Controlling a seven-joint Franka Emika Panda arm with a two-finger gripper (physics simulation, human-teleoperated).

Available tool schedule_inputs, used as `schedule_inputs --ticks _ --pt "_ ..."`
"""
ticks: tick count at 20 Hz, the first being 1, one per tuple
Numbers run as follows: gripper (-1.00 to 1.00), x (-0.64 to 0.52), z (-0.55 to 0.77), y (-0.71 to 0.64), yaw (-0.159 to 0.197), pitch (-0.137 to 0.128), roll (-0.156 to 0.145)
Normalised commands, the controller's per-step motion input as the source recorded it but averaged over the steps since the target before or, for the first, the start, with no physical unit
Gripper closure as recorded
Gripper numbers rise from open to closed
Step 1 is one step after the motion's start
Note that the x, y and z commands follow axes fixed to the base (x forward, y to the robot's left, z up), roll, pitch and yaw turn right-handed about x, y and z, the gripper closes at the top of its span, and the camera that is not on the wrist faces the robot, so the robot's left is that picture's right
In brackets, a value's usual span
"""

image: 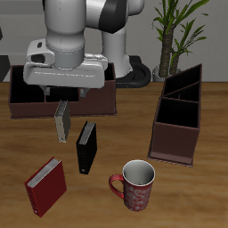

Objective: Place the red book into the left desk caddy's back compartment

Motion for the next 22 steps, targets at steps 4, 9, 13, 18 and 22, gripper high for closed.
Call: schedule_inputs --ticks 4,9,13,18,22 --pt "-1.0 0.35 0.12 -0.26 -0.019 -0.018 -0.013" --pt "-1.0 0.33 0.01 -0.25 -0.013 -0.009 0.009" --pt "-1.0 0.28 -0.02 -0.27 -0.022 -0.008 -0.036" --pt "-1.0 0.39 -0.12 -0.29 -0.023 0.007 -0.022" --pt "-1.0 0.34 -0.11 -0.21 -0.03 -0.004 -0.009"
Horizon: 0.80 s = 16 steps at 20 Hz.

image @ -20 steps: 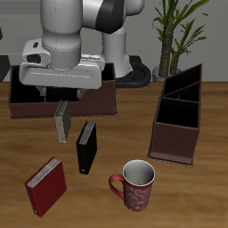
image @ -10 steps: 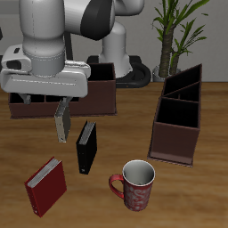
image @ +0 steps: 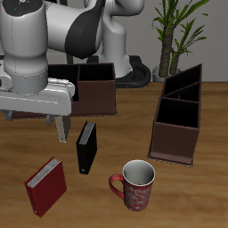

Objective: Place the red book into the left desk caddy's back compartment

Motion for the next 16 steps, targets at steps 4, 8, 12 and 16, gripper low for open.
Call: schedule_inputs --ticks 4,8,12,16 --pt "-1.0 0.18 -0.01 -0.06 0.009 -0.028 0.024" --pt "-1.0 0.19 -0.06 -0.05 -0.031 -0.041 0.017" --pt "-1.0 0.15 -0.17 -0.04 -0.08 -0.057 0.014" --pt "-1.0 0.07 -0.26 0.06 -0.091 -0.034 0.012"
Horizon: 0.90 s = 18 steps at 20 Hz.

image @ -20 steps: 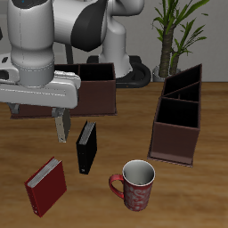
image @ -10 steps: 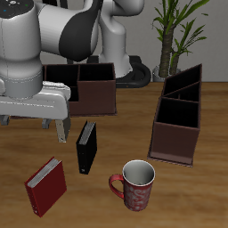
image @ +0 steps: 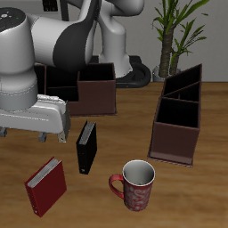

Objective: Place the red book into the left desk caddy's back compartment

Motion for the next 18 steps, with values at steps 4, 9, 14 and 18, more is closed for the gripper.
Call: schedule_inputs --ticks 4,9,14,18 --pt "-1.0 0.09 -0.34 0.05 -0.143 -0.008 -0.018" --pt "-1.0 0.05 -0.21 0.12 -0.044 -0.019 -0.002" --pt "-1.0 0.06 -0.28 0.11 -0.075 -0.014 -0.014" --pt "-1.0 0.03 -0.24 0.08 -0.054 -0.024 -0.01"
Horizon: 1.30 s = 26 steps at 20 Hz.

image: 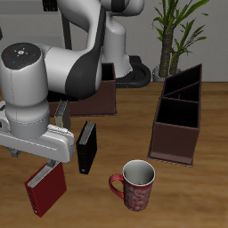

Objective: Place the red book into the left desk caddy's back compartment

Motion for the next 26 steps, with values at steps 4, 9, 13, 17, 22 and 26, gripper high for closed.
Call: schedule_inputs --ticks 4,9,13,17,22,26 --pt "-1.0 0.03 -0.27 0.03 -0.046 -0.01 -0.007" --pt "-1.0 -0.12 -0.28 0.01 -0.089 -0.045 -0.008" --pt "-1.0 -0.09 -0.28 -0.05 -0.021 0.012 -0.016" --pt "-1.0 -0.05 -0.41 -0.07 0.021 0.048 -0.013" --pt "-1.0 -0.08 -0.31 -0.08 -0.017 0.02 -0.009" --pt "-1.0 -0.08 -0.33 -0.14 -0.02 0.036 -0.018"
